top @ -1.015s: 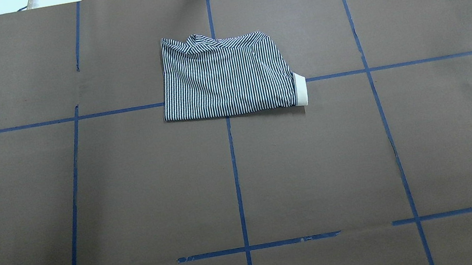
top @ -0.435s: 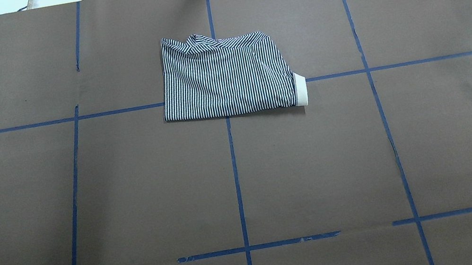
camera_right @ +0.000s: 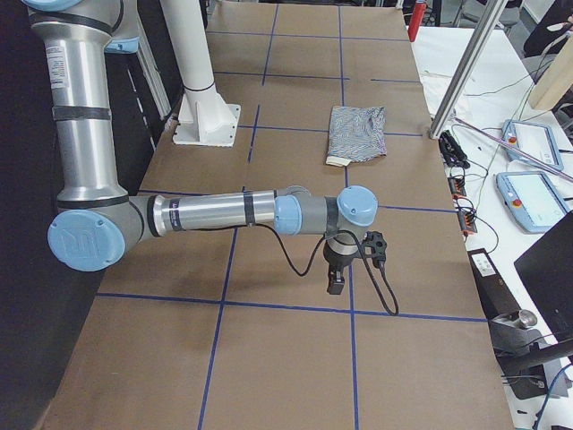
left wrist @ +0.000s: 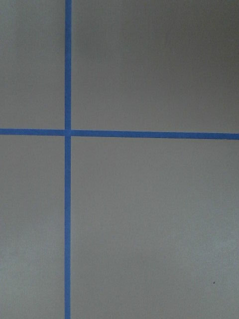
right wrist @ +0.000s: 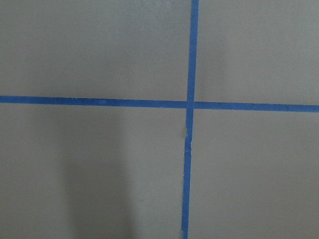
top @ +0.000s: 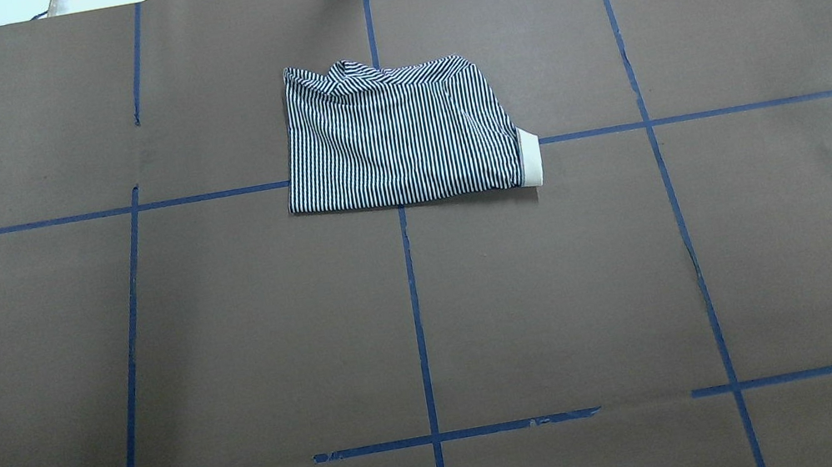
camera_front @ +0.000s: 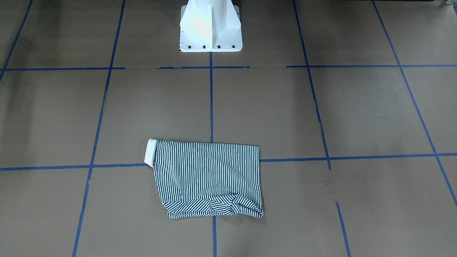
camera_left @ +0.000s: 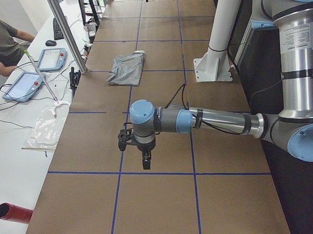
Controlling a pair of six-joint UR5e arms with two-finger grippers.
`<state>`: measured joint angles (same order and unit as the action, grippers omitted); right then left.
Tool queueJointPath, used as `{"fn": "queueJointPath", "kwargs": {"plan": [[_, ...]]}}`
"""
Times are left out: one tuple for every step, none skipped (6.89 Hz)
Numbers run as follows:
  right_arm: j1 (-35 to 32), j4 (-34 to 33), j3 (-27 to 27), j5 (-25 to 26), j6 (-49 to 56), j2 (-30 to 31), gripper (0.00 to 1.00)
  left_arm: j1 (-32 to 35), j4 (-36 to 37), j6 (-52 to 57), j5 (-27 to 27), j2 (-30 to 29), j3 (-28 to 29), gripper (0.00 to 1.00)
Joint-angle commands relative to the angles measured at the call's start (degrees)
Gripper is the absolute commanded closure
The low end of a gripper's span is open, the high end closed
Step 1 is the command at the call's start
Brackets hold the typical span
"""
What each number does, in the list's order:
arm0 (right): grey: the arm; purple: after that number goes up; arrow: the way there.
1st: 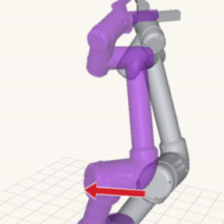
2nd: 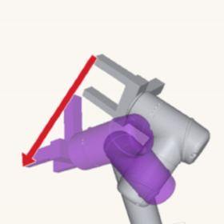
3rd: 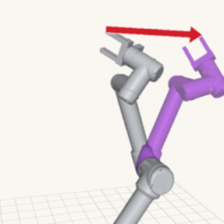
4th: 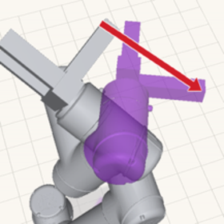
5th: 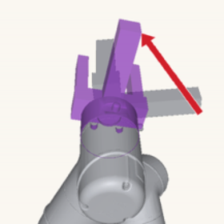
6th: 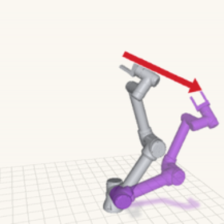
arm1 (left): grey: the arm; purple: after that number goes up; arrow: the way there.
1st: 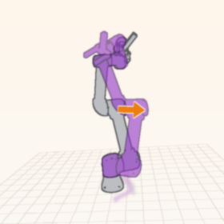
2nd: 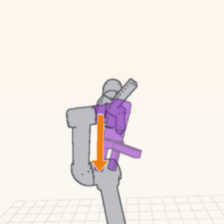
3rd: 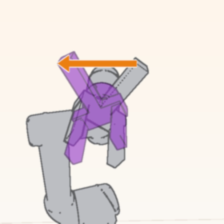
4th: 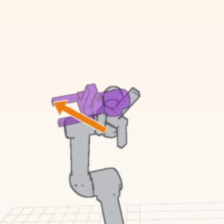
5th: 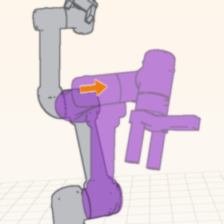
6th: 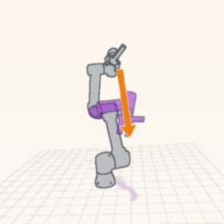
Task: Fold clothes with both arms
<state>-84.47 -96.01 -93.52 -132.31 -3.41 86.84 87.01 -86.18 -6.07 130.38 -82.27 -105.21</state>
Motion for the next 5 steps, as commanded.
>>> {"fn": "queueJointPath", "kwargs": {"plan": [[0.0,0.0,0.1,-0.1,0.1,0.3,0.0,0.0,0.0,0.0,0.3,0.0,0.0,0.0],[0.0,0.0,0.2,-0.1,0.1,0.3,0.0,0.0,0.0,0.0,0.5,-0.1,-0.3,0.0],[0.0,0.0,0.3,-0.1,0.1,0.3,0.0,0.0,-0.1,0.0,0.6,-0.3,-0.5,0.0],[0.0,0.1,0.2,-0.1,0.0,0.3,0.0,0.0,-0.2,0.0,0.6,-0.4,-0.6,0.0],[0.0,0.1,0.2,-0.1,0.1,0.3,0.0,0.0,-0.2,0.0,0.6,-0.6,-0.5,0.0]]}}
